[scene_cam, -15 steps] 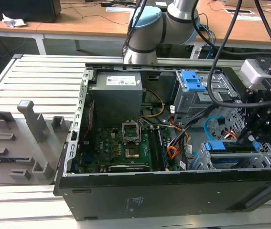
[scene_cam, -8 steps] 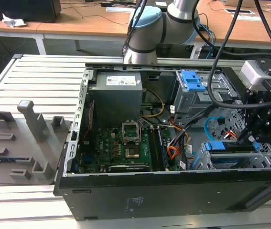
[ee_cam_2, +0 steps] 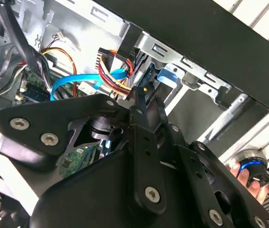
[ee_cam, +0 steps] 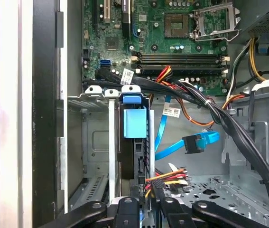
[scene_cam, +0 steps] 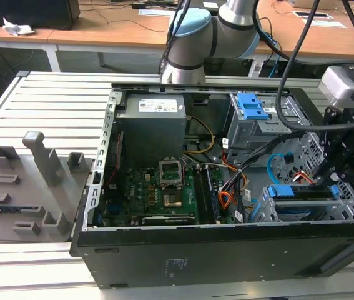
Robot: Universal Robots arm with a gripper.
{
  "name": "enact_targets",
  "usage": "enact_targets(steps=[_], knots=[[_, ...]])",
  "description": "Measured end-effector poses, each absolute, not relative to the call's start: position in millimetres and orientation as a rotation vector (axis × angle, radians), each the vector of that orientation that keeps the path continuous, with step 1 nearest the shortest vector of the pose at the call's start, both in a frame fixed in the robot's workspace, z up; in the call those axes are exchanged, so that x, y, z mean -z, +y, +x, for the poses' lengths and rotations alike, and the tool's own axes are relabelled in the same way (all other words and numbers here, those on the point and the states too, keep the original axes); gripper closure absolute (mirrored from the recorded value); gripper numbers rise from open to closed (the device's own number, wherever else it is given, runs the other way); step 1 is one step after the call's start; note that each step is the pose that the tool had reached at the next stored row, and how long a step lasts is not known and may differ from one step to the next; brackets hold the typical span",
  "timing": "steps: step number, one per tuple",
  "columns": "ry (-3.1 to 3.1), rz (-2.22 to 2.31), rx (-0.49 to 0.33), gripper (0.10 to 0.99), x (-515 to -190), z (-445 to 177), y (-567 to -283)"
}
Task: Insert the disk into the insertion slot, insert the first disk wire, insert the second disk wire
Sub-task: 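Insert the first disk wire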
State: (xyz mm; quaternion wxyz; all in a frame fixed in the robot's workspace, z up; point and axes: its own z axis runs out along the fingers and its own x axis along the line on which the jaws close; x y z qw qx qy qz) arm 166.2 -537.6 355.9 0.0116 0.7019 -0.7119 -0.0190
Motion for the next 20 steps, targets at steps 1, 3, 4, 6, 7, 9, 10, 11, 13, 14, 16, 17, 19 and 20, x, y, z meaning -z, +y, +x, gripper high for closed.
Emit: enact_targets(steps=[1,3,4,6,7,9,10,11,13,14,16,17,19,20], knots=[[-2.22,2.189,0.059,0.839,-361,166,-537],[-2.22,2.189,0.059,0.839,-368,166,-537],[-2.22,2.189,0.059,0.839,-371,166,-537],[-2.22,2.189,0.059,0.839,-379,166,-537],[-2.22,2.189,0.059,0.839,-381,166,-537],[-2.22,2.189,0.059,0.839,-383,166,-537],[-2.22,2.189,0.059,0.839,-383,166,-537],[-2.22,2.189,0.059,0.839,-383,166,-537],[-2.22,2.189,0.059,0.839,-383,166,-537],[-2.22,2.189,0.059,0.855,-383,166,-537],[-2.22,2.189,0.059,0.922,-383,166,-537],[-2.22,2.189,0.059,0.98,-383,166,-537],[-2.22,2.189,0.059,0.98,-383,166,-537],[-2.22,2.189,0.059,0.98,-383,166,-537]])
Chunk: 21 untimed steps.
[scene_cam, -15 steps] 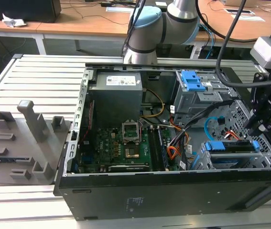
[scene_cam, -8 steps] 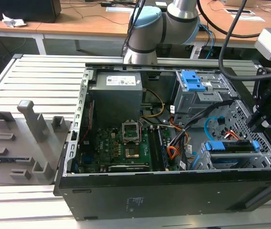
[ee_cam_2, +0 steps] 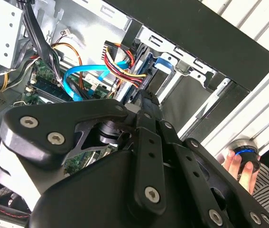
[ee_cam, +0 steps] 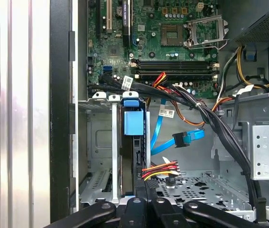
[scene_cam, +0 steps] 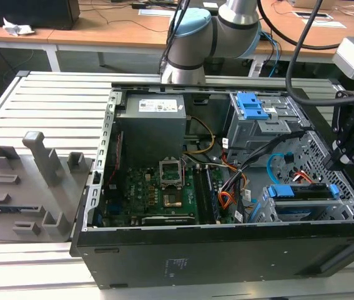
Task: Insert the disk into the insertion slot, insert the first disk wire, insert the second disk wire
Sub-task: 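Insert the first disk wire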
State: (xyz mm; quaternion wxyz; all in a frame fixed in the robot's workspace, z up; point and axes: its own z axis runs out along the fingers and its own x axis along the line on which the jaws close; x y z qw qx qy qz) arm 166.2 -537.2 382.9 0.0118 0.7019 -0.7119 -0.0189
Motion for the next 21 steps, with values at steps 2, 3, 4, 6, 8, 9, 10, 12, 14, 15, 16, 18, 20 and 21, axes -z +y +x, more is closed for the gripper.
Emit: enact_targets(steps=[2,3,4,6,8,9,10,12,14,15,16,18,20,21], knots=[[-2.22,2.189,0.059,0.98,-383,166,-537],[-2.22,2.189,0.059,0.98,-383,166,-537],[-2.22,2.189,0.059,0.98,-383,166,-537],[-2.22,2.189,0.059,0.98,-383,166,-537],[-2.22,2.189,0.059,0.98,-383,161,-537],[-2.22,2.189,0.059,0.98,-383,157,-537],[-2.22,2.189,0.059,0.98,-383,156,-537],[-2.22,2.189,0.059,0.98,-383,151,-537],[-2.22,2.189,0.059,0.98,-383,146,-537],[-2.22,2.189,0.059,0.98,-382,143,-537],[-2.22,2.189,0.059,0.98,-382,142,-537],[-2.22,2.189,0.059,0.98,-382,140,-537],[-2.22,2.189,0.059,0.98,-382,138,-537],[-2.22,2.189,0.059,0.98,-382,137,-537]])
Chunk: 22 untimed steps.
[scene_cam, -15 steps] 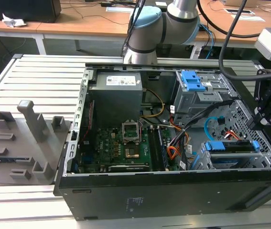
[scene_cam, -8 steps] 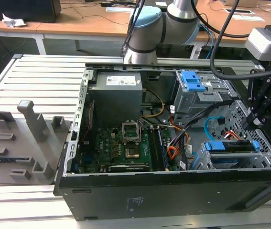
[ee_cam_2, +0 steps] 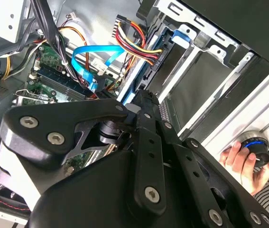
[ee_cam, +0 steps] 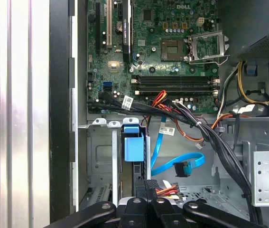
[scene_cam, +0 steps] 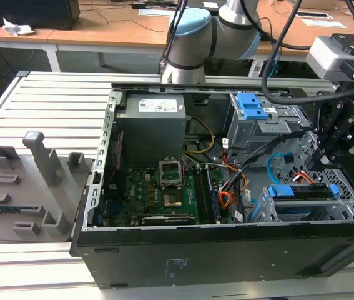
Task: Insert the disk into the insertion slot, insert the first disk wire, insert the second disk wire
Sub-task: 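Insert the first disk wire, then insert the second disk wire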
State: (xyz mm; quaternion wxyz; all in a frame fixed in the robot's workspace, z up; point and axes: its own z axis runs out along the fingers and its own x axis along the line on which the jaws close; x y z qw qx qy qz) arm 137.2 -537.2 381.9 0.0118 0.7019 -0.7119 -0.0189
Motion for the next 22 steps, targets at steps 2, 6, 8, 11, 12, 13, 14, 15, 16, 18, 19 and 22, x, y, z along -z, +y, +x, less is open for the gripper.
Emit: enact_targets(steps=[2,6,8,11,12,13,14,15,16,18,19,22], knots=[[-2.22,2.189,0.059,0.98,-381.8,137.2,-537.2],[-2.22,2.189,0.059,0.98,-381.8,137.0,-537.2],[-2.22,2.189,0.059,0.98,-381.9,136.9,-537.2],[-2.22,2.189,0.059,0.98,-381.8,136.8,-537.2],[-2.22,2.189,0.059,0.98,-381.8,136.7,-537.2],[-2.22,2.189,0.059,0.98,-381.8,136.7,-537.2],[-2.22,2.189,0.059,0.98,-381.9,136.6,-537.2],[-2.22,2.189,0.059,0.918,-381.8,136.5,-537.2],[-2.22,2.189,0.059,0.851,-381.8,136.5,-537.2],[-2.22,2.189,0.059,0.792,-381.9,136.5,-537.2],[-2.22,2.189,0.059,0.725,-381.8,136.5,-537.0],[-2.22,2.189,0.059,0.725,-381.8,136.4,-532.9]])
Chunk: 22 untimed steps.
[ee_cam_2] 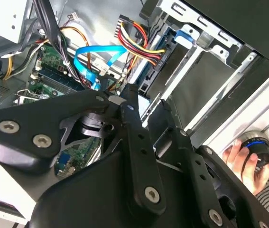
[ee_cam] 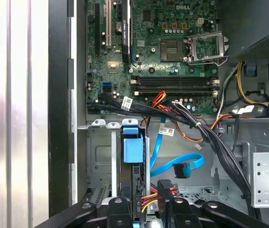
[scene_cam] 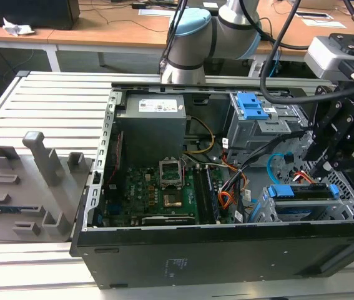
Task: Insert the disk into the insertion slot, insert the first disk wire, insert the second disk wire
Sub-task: 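Insert the second disk wire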
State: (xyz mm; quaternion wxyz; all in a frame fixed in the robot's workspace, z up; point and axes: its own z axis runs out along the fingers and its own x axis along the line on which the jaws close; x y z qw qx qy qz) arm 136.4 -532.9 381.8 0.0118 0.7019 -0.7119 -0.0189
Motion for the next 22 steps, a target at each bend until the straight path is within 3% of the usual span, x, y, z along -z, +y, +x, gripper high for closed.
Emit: enact_targets(steps=[4,22], knots=[[-2.22,2.189,0.059,0.725,-382,136,-516],[-2.028,2.345,0.035,0.725,-361,112,-496]])
